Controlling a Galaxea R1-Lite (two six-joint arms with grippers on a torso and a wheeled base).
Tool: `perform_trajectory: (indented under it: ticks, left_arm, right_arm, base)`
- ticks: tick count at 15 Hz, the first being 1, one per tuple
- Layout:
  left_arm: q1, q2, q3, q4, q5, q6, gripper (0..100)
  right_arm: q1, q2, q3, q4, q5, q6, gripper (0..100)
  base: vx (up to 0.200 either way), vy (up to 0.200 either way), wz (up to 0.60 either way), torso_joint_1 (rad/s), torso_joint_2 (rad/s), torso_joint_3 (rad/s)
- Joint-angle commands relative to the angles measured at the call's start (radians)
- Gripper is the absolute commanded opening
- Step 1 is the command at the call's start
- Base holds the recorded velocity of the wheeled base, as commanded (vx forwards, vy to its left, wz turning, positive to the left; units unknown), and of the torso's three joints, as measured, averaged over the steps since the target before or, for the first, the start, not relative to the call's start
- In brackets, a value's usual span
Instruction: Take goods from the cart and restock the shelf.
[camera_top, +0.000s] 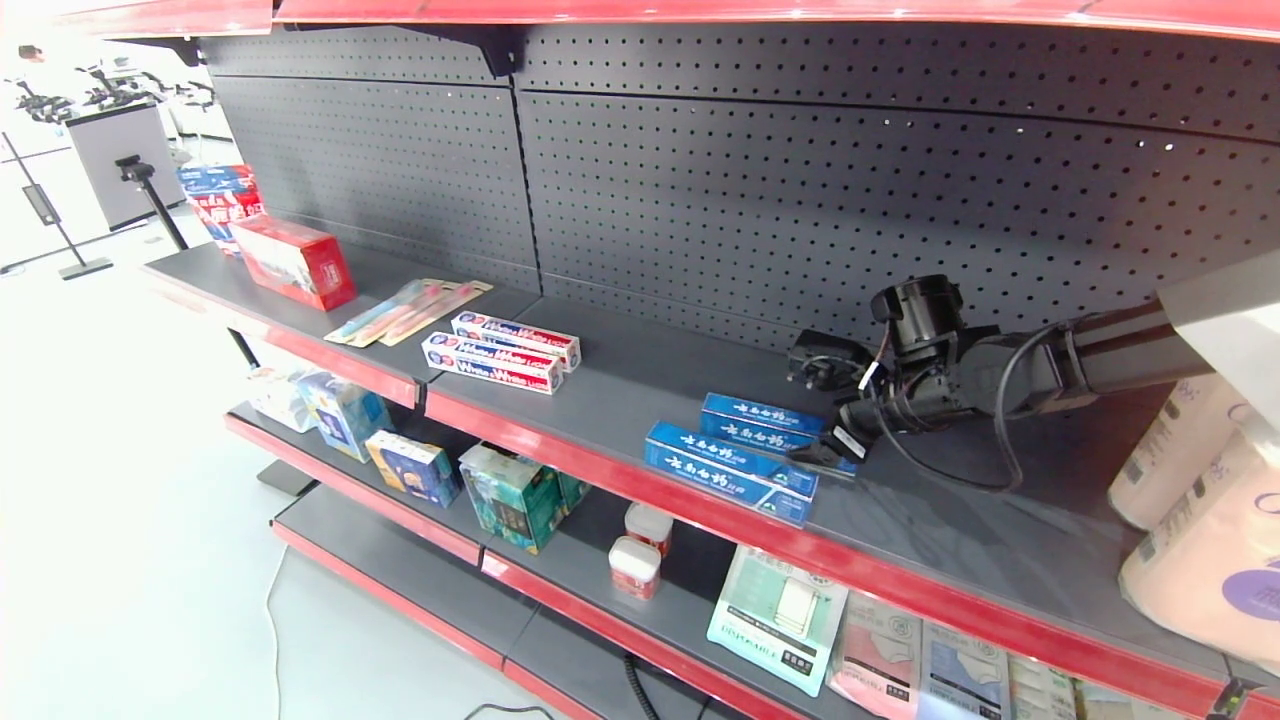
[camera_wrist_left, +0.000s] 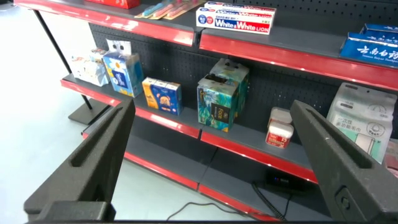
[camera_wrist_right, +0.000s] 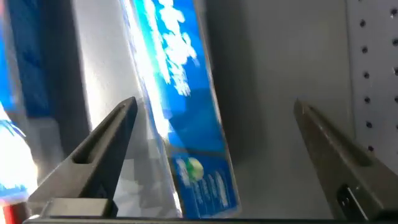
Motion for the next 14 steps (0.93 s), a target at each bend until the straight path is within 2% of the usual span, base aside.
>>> perform_trajectory:
  ticks: [1,3,4,6,14]
  left_arm:
    - [0.0,0.0,0.0,0.0,0.0,0.0,100]
    - [0.0,0.0,0.0,0.0,0.0,0.0,100]
    - [0.0,0.0,0.0,0.0,0.0,0.0,100]
    - [0.0,0.0,0.0,0.0,0.0,0.0,100]
    - [0.0,0.0,0.0,0.0,0.0,0.0,100]
  right_arm:
    - [0.008,0.009,-0.004,-0.001,0.0,0.008,100]
    - [0.011,0.009,-0.004,-0.001,-0.001,0.031,100]
    - [0.032,0.014,-0.015,-0.002,-0.001,0.118,100]
    - [0.048,0.029,-0.044,-0.002,-0.004,0.212,100]
    - [0.086,0.06,-0.05,-0.062,-0.012,0.258,100]
  base:
    - [0.0,0.0,0.0,0.0,0.0,0.0]
    - [0.0,0.0,0.0,0.0,0.0,0.0]
    - [0.0,0.0,0.0,0.0,0.0,0.0]
    - [0.0,0.0,0.0,0.0,0.0,0.0]
    - [0.0,0.0,0.0,0.0,0.0,0.0]
